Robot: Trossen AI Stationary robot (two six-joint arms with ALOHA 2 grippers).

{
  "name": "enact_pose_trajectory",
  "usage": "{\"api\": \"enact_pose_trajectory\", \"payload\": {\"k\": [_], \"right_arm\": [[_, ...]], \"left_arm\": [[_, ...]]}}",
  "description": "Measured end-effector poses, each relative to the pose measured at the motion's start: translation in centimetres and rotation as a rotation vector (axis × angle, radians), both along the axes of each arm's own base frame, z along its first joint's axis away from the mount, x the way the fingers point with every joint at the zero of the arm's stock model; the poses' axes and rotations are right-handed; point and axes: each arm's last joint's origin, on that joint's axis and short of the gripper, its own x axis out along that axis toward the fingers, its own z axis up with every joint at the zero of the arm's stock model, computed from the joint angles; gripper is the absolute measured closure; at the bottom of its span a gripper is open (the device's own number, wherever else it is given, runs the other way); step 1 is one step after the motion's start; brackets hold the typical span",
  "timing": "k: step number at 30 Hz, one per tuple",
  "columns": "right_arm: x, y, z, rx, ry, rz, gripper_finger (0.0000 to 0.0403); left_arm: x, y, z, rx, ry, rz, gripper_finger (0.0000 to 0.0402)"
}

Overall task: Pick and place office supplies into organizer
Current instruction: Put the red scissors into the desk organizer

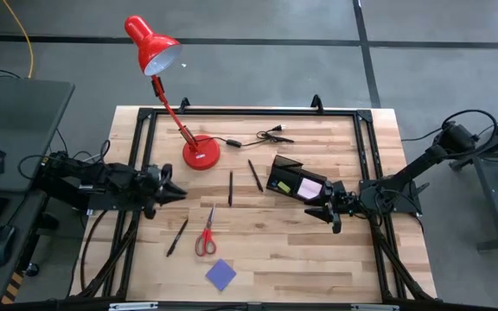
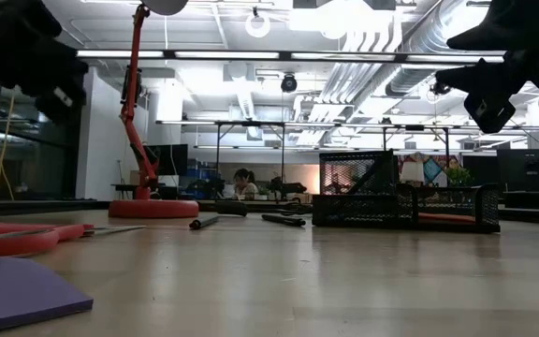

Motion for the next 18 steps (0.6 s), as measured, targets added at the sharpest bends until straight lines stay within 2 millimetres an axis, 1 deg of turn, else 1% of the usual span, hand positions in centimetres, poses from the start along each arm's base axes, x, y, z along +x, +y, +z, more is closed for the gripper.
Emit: {"api": "enact_pose_trajectory", "payload": {"k": [2,6,8,10,12,15,18], "right_arm": [[0.0,0.0,0.0,0.000,0.001,0.000,0.0237],[0.0,0.0,0.0,0.000,0.001,0.000,0.0239],[0.0,0.0,0.0,0.000,0.001,0.000,0.0242],[0.0,0.0,0.0,0.000,0.001,0.000,0.0245],[0.0,0.0,0.0,0.000,0.000,0.000,0.0248],[0.0,0.0,0.0,0.000,0.000,0.000,0.0249],[0.0,0.0,0.0,0.000,0.000,0.000,0.0246]], "left_arm": [[0.0,0.0,-0.4,-0.073,0.045,0.004,0.0339],[0.3,-0.3,-0.7,-0.146,0.106,-0.046,0.0339],[0.6,-0.4,-1.0,-0.225,0.160,-0.058,0.0339],[0.8,-0.4,-1.3,-0.316,0.202,-0.034,0.0339],[1.1,-0.4,-1.7,-0.367,0.249,0.012,0.0339],[1.5,-0.4,-2.5,-0.399,0.330,0.080,0.0339],[2.0,-0.5,-3.0,-0.422,0.387,0.100,0.0339]]}}
